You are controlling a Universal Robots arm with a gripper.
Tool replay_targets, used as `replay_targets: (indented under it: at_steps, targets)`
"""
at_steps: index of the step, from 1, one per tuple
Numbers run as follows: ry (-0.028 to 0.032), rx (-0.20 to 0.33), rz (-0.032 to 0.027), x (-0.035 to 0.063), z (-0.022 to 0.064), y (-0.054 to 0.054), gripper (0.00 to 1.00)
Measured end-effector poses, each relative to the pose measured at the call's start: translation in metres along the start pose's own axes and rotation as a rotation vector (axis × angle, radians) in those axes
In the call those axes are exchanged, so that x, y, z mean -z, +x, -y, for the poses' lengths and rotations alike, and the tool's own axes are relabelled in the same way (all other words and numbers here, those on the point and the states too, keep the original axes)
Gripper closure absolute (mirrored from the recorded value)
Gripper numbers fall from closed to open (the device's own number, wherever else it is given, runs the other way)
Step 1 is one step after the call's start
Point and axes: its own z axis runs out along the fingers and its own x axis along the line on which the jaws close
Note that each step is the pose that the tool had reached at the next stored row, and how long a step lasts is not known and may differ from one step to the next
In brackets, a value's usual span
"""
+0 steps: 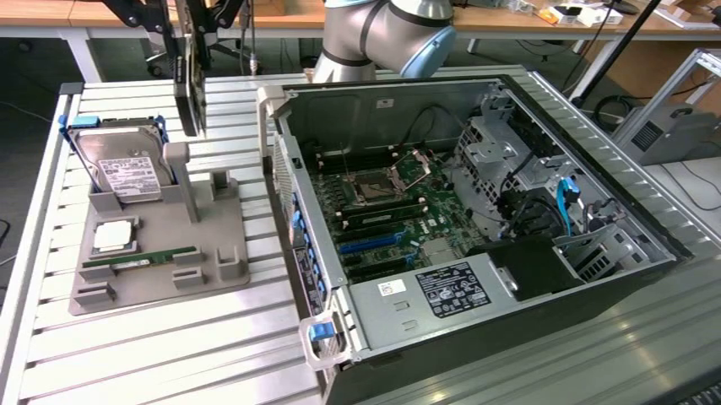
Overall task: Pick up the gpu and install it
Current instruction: 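Pick up the gpu and move the gpu toward the slot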
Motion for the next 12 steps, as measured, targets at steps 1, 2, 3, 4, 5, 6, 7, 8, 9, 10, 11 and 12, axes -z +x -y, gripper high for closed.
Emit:
replay_targets:
  at_steps: [1,2,3,4,5,6,7,8,9,10,11,12]
  targets:
    - [0.0,0.0,0.0,0.0006,0.0,0.0,0.7]
    - [0.0001,0.0,-0.0001,0.0011,0.0,0.0,0.7]
    - [0.0,0.0,0.0,0.0015,-0.0001,-0.0001,0.7]
    - [0.0,0.0,0.0,0.002,-0.0001,-0.0001,0.7]
    - [0.0,0.0,0.0,0.0027,-0.0001,-0.0001,0.7]
    - [0.0001,0.0,0.0,0.0035,-0.0001,-0.0001,0.7]
    - [0.0,0.0,0.0,0.0038,-0.0001,-0.0001,0.7]
    - [0.0,0.0,0.0,0.0043,-0.0001,-0.0001,0.7]
    - [-0.0001,0.0,0.0,0.0047,-0.0001,-0.0001,0.7]
    - [0.0,0.0,0.0,0.0052,-0.0002,-0.0001,0.7]
    - [0.0001,0.0,-0.0001,0.0057,-0.0002,-0.0002,0.7]
    - [0.0001,0.0,-0.0001,0.0061,-0.0002,-0.0002,0.7]
